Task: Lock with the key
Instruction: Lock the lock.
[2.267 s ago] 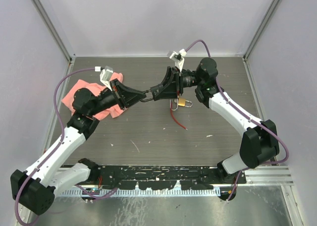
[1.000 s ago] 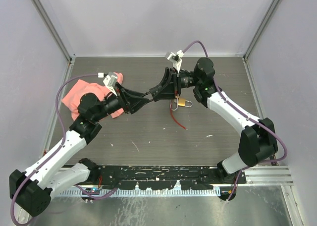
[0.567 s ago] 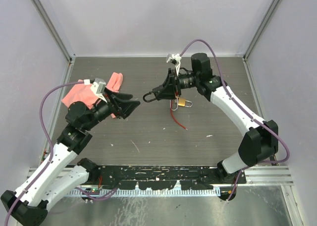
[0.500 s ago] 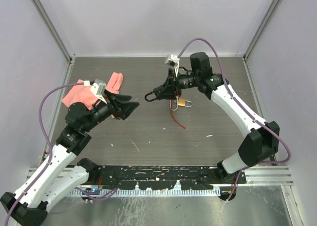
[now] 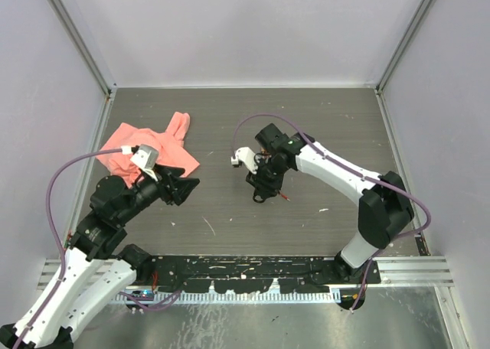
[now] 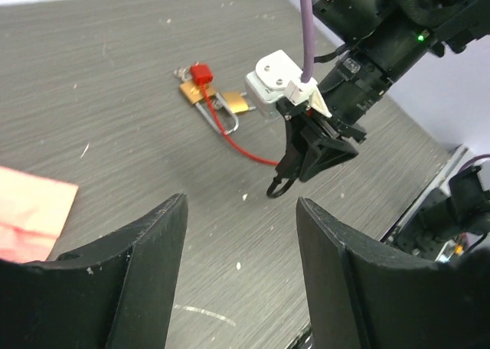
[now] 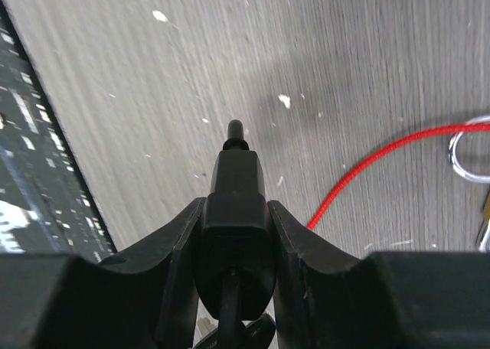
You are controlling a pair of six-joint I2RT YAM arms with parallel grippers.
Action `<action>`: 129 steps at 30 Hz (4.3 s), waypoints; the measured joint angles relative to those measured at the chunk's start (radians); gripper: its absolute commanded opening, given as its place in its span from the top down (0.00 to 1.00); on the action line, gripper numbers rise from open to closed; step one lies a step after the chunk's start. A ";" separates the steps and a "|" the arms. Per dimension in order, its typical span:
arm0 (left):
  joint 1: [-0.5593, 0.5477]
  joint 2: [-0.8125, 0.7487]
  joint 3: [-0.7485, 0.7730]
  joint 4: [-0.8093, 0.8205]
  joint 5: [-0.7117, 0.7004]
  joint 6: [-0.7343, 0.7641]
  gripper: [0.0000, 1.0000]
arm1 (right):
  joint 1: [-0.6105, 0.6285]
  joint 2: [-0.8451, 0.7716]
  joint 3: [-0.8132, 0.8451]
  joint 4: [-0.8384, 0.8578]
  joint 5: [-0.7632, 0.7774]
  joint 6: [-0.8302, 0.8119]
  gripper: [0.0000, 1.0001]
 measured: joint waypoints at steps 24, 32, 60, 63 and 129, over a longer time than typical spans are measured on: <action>0.000 -0.147 -0.017 -0.280 -0.139 0.204 0.39 | 0.171 0.072 -0.114 0.104 0.281 0.036 0.99; 0.000 -0.142 -0.024 -0.282 -0.126 0.205 0.41 | 0.170 0.020 -0.197 0.161 0.277 0.035 0.99; -0.003 0.016 -0.139 -0.043 0.233 0.107 0.39 | 0.035 0.048 -0.201 0.128 0.085 0.016 0.99; -0.035 0.045 -0.194 0.081 0.267 0.091 0.38 | 0.027 0.003 -0.151 0.107 0.035 -0.001 0.99; -0.243 0.607 -0.196 1.033 0.328 -0.102 1.00 | -0.232 -0.173 0.080 -0.036 -0.767 0.045 0.64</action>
